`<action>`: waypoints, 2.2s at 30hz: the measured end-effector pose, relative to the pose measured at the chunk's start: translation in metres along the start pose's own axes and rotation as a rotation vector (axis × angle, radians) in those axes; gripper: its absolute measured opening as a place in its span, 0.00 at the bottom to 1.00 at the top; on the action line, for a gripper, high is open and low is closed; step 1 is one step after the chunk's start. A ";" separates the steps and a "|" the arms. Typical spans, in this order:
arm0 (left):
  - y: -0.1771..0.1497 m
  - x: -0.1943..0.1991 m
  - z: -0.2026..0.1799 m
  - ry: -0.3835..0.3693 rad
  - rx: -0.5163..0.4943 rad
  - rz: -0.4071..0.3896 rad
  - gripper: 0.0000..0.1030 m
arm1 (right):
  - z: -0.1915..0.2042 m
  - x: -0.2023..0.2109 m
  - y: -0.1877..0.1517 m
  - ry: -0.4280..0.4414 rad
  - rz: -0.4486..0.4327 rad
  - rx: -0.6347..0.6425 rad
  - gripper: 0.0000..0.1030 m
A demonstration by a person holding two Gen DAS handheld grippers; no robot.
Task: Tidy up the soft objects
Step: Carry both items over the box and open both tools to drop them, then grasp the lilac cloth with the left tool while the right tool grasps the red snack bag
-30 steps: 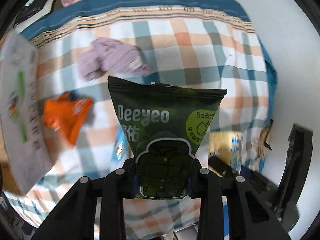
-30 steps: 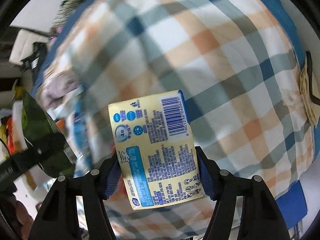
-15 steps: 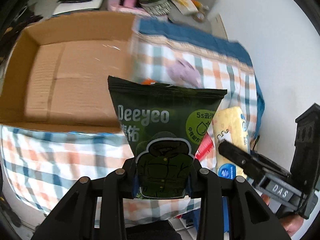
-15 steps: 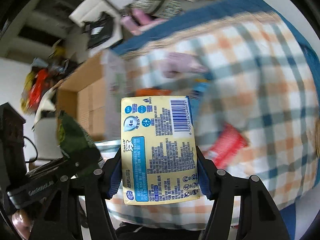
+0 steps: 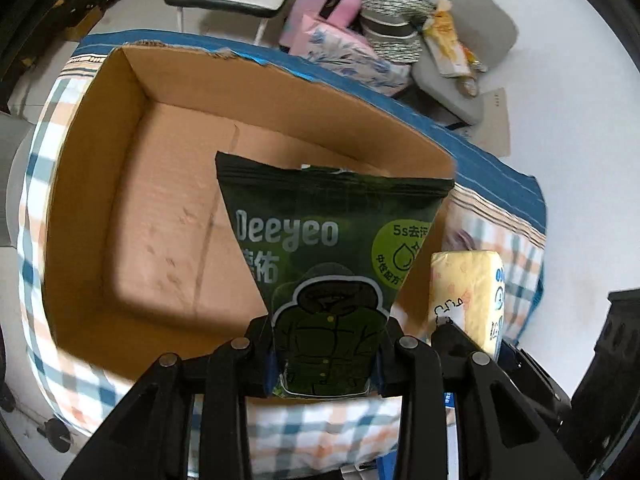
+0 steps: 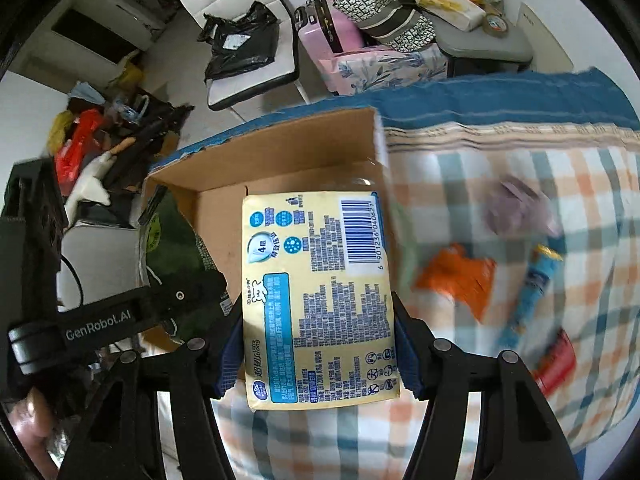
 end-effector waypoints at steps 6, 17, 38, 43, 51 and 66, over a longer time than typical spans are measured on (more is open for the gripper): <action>0.043 -0.030 0.007 0.015 -0.027 0.053 0.30 | 0.015 -0.052 0.036 -0.096 0.009 0.018 0.64; 0.074 -0.070 0.010 0.153 -0.116 0.065 0.52 | 0.004 -0.101 0.072 -0.197 -0.008 0.014 0.66; 0.022 0.001 0.047 0.176 -0.197 -0.101 0.95 | 0.018 -0.060 0.013 -0.236 0.005 0.070 1.00; -0.002 0.025 0.046 0.197 -0.236 -0.158 0.95 | 0.024 -0.041 -0.008 -0.238 -0.012 0.074 1.00; -0.038 0.065 0.040 0.203 -0.267 -0.235 0.95 | 0.041 0.002 -0.041 -0.230 -0.059 0.092 1.00; -0.102 0.107 -0.016 0.193 -0.308 -0.353 0.95 | 0.009 0.072 -0.084 -0.116 -0.169 0.050 1.00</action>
Point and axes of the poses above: each gripper's, at about its wrist camera, not at the fingertips, and x roughly against the way its jaws point, z to its left, y to its top, the point moved 6 cm from there along -x, roughly the way its jaws point, and after that the axes turned 5 degrees about x, right-handed, at the moved point
